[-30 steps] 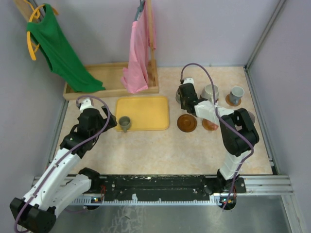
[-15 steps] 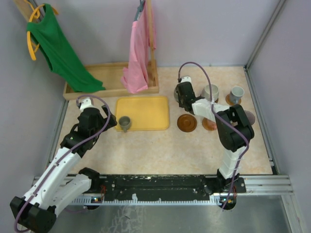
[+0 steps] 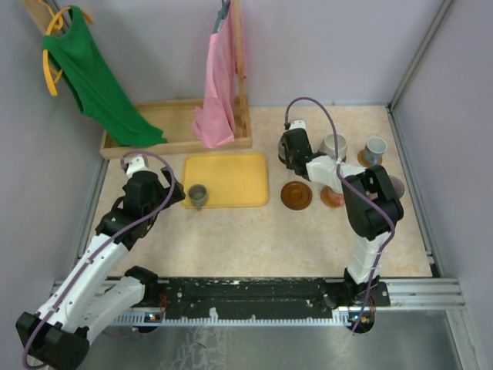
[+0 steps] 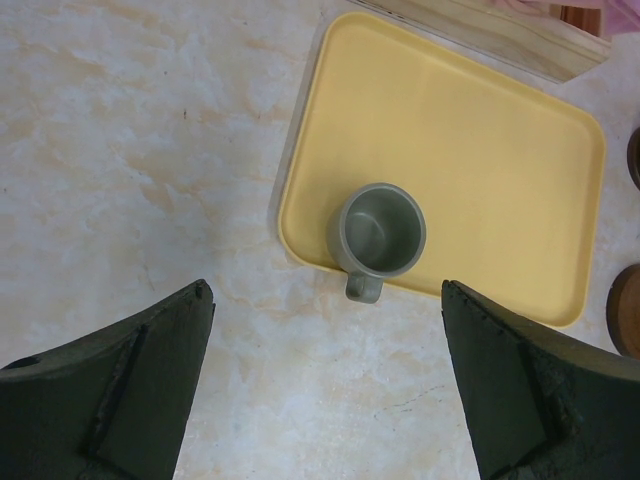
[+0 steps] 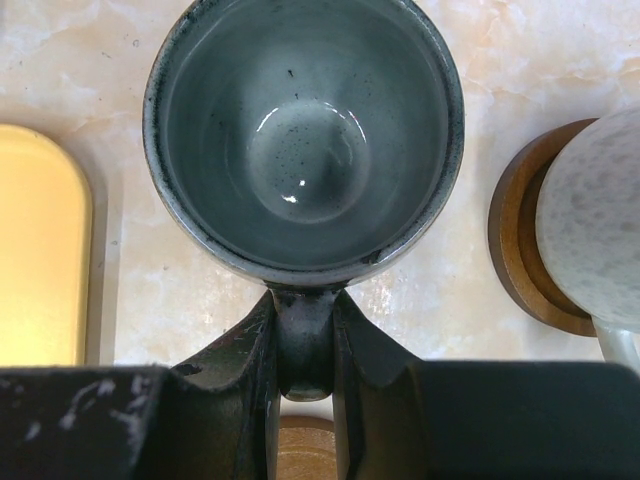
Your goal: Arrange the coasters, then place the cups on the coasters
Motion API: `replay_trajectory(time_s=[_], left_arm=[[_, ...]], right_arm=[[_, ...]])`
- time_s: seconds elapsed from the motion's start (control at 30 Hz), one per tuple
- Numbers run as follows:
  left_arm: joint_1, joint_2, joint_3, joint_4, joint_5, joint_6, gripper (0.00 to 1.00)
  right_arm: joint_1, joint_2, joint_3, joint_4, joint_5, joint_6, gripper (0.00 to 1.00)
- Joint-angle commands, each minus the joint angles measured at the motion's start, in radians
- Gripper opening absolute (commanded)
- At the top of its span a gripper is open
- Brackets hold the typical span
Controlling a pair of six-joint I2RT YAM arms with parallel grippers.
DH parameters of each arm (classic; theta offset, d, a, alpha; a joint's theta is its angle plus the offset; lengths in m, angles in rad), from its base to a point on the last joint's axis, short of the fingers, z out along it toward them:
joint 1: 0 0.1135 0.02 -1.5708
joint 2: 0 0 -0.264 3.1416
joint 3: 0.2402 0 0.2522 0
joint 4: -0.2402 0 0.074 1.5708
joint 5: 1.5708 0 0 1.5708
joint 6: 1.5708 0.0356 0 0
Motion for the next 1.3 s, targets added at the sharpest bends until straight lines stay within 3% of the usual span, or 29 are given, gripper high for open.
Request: replay_trajectory(time_s=[0.0,1.27], left_arm=[[0.004,0.004,0.016,0.01,-0.006,-0.001,1.0],[0.005,0.035,0.013,0.053,0.01,-0.006,1.0]], right_arm=[[-0.005,-0.023,0.055,0.131,0.012,-0.01,0.0],[-0.004,-0.104,-0.018,0.075,-0.009,0.069,0.0]])
